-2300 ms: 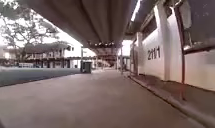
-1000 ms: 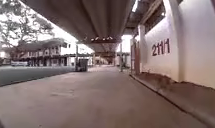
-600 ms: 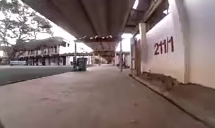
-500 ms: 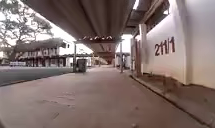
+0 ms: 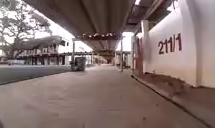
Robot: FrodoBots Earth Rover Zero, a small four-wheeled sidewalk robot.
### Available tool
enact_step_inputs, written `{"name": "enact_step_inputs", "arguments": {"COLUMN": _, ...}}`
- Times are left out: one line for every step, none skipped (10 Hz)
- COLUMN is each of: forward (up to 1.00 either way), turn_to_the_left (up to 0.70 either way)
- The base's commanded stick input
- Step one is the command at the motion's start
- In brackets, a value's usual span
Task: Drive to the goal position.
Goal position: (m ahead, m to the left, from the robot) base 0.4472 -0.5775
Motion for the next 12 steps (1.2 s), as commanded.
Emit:
{"name": "enact_step_inputs", "arguments": {"forward": 0.70, "turn_to_the_left": 0.00}}
{"name": "enact_step_inputs", "arguments": {"forward": 0.70, "turn_to_the_left": 0.00}}
{"name": "enact_step_inputs", "arguments": {"forward": 0.70, "turn_to_the_left": 0.00}}
{"name": "enact_step_inputs", "arguments": {"forward": 0.70, "turn_to_the_left": 0.00}}
{"name": "enact_step_inputs", "arguments": {"forward": 0.70, "turn_to_the_left": 0.00}}
{"name": "enact_step_inputs", "arguments": {"forward": 0.70, "turn_to_the_left": 0.00}}
{"name": "enact_step_inputs", "arguments": {"forward": 0.70, "turn_to_the_left": 0.00}}
{"name": "enact_step_inputs", "arguments": {"forward": 0.70, "turn_to_the_left": 0.00}}
{"name": "enact_step_inputs", "arguments": {"forward": 0.70, "turn_to_the_left": 0.00}}
{"name": "enact_step_inputs", "arguments": {"forward": 0.70, "turn_to_the_left": 0.00}}
{"name": "enact_step_inputs", "arguments": {"forward": 0.70, "turn_to_the_left": 0.00}}
{"name": "enact_step_inputs", "arguments": {"forward": 0.70, "turn_to_the_left": 0.00}}
